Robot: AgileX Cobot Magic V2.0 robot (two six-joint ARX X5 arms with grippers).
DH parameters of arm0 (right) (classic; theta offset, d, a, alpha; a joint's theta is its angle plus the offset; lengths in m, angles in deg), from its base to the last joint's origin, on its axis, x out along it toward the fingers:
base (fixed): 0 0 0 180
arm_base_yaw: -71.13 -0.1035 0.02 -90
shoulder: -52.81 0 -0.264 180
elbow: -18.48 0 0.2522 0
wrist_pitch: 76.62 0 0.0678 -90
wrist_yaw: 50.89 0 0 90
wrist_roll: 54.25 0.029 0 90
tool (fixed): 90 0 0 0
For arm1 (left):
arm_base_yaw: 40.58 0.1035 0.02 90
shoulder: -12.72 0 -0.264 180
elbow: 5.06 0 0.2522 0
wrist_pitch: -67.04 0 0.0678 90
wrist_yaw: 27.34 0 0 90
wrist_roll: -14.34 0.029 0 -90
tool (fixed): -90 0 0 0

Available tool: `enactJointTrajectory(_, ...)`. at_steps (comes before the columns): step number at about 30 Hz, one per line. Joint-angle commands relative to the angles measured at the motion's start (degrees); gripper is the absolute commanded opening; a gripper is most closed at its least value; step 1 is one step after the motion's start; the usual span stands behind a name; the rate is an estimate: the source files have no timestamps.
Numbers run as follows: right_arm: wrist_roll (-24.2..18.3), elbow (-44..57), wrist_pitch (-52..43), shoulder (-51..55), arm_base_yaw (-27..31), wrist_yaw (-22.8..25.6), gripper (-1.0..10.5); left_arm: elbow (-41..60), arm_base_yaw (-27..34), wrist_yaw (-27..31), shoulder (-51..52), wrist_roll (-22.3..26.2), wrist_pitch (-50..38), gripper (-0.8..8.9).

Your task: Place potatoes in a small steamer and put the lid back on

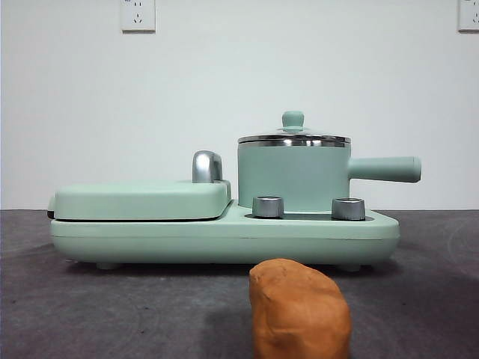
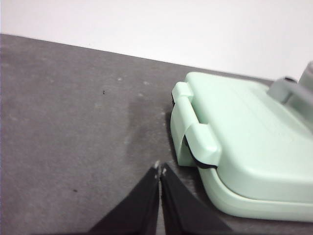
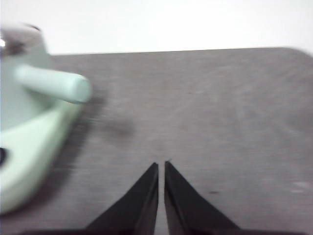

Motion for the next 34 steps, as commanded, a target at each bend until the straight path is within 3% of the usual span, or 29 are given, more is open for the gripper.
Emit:
enactJointTrajectory(1,9.11,0.28,-1.70,0.07,-0.04,-2.99,0.2,0.17,0.11,-0.13,-0.02,-5.88,-0.48,0.06)
enactJointTrajectory(9,19.12,-3.89,-1.68,-1.22,-0.26,-6.49,0.1,-2.08,-0.04,-1.22,-0.35,-10.97,-0.50,0.07)
enactJointTrajectory(15,19.67,-13.84,4.72,-6.91,-0.26,-9.73,0.1,-7.96,-0.83,-4.33,-4.83,-13.62,-0.44,0.08)
enactJointTrajectory(25,12.28,-32.89,15.65,-21.94,-0.42,-21.55,0.1,-25.11,-3.78,-14.88,-23.12,-12.33,3.50,0.08)
enactJointTrajectory(34,3.82,-46.21,22.97,-32.68,-5.31,-28.33,0.1,-41.16,-8.24,-23.23,-40.39,-0.92,11.96,0.08)
